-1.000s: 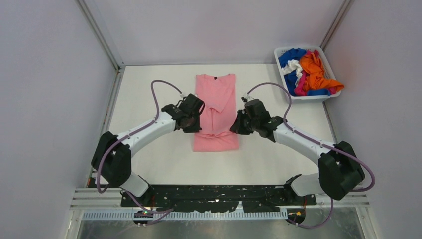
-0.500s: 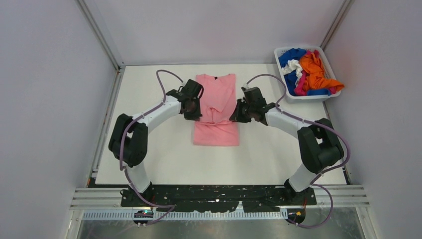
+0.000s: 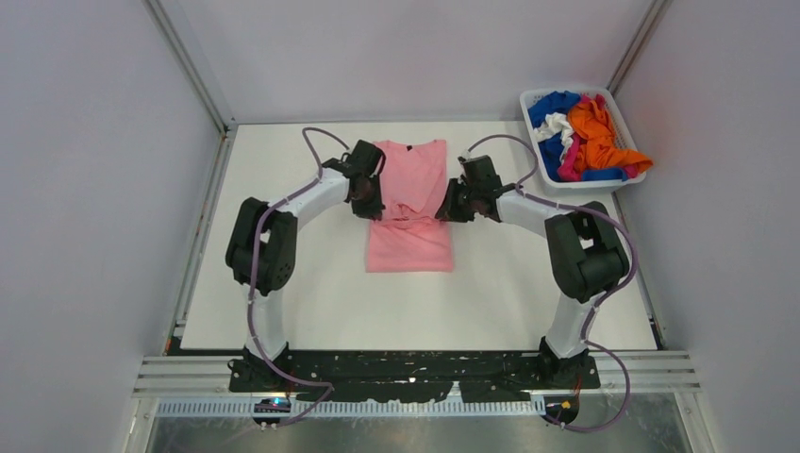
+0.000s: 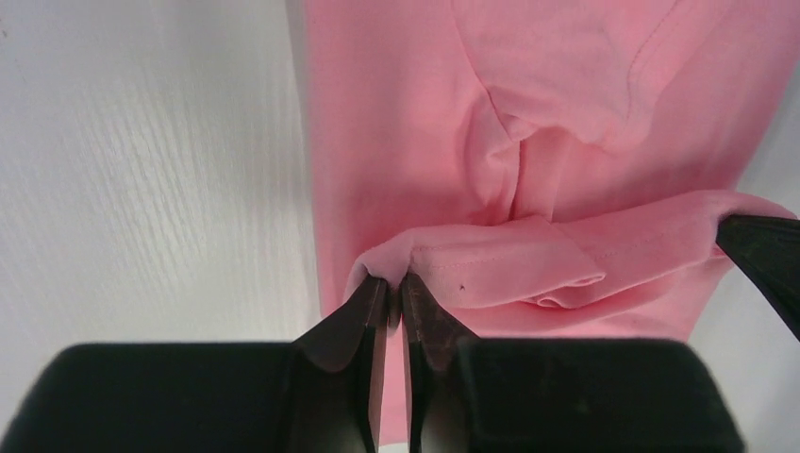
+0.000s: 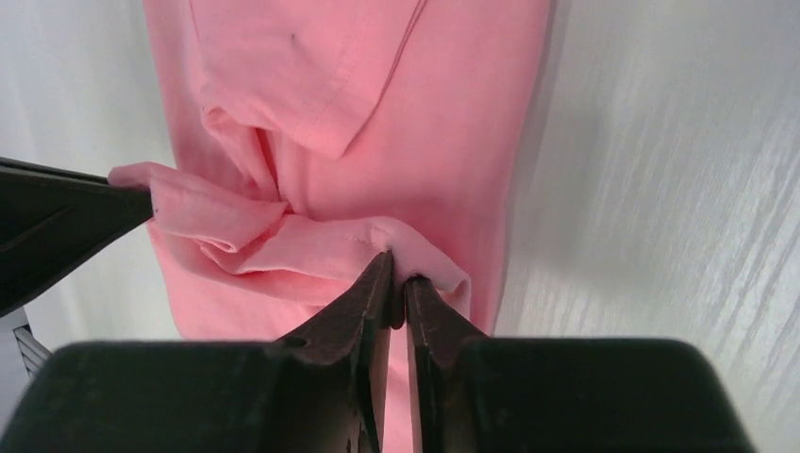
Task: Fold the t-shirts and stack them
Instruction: Fold the folded rectangular tshirt in 1/3 of the way
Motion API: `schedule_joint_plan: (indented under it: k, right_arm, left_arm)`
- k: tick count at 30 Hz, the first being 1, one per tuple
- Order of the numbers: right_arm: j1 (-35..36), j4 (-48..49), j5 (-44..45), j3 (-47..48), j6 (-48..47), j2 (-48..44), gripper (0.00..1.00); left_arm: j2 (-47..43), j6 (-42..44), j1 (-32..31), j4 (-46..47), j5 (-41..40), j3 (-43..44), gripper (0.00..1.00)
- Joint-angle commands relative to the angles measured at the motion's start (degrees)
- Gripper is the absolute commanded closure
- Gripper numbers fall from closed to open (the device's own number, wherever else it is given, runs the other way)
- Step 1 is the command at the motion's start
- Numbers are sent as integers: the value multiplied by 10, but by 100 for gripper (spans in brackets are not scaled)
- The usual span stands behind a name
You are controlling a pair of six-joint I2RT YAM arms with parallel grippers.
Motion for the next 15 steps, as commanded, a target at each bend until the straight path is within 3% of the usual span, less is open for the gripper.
schedule_joint_plan:
  k: [1, 4, 5, 6, 7, 8, 11, 15]
  right_arm:
    - [-15, 28, -21, 63, -1, 36, 76]
    - [-30, 28, -26, 103, 4, 56, 58]
    - [-37, 24, -27, 125, 6, 63, 47]
    - [-41, 10, -24, 136, 6, 65, 41]
    - [-46, 1, -20, 150, 3, 62, 30]
    - [-47, -11, -9, 151, -4, 57, 17]
    - [-48, -9, -7, 108, -19, 10, 2]
    - [-47, 18, -29, -4, -18, -70, 4]
  left_arm:
    - [19, -11, 26, 22, 29, 48, 82]
    - [30, -36, 51, 11, 42, 97, 59]
    - [27, -38, 58, 11, 49, 104, 42]
    - [21, -38, 61, 10, 51, 108, 30]
    - [9, -36, 63, 7, 47, 107, 6]
    - [-3, -31, 63, 3, 39, 102, 1]
    - [-63, -23, 63, 13, 32, 35, 0]
    - [-150, -22, 57, 54, 80, -105, 0]
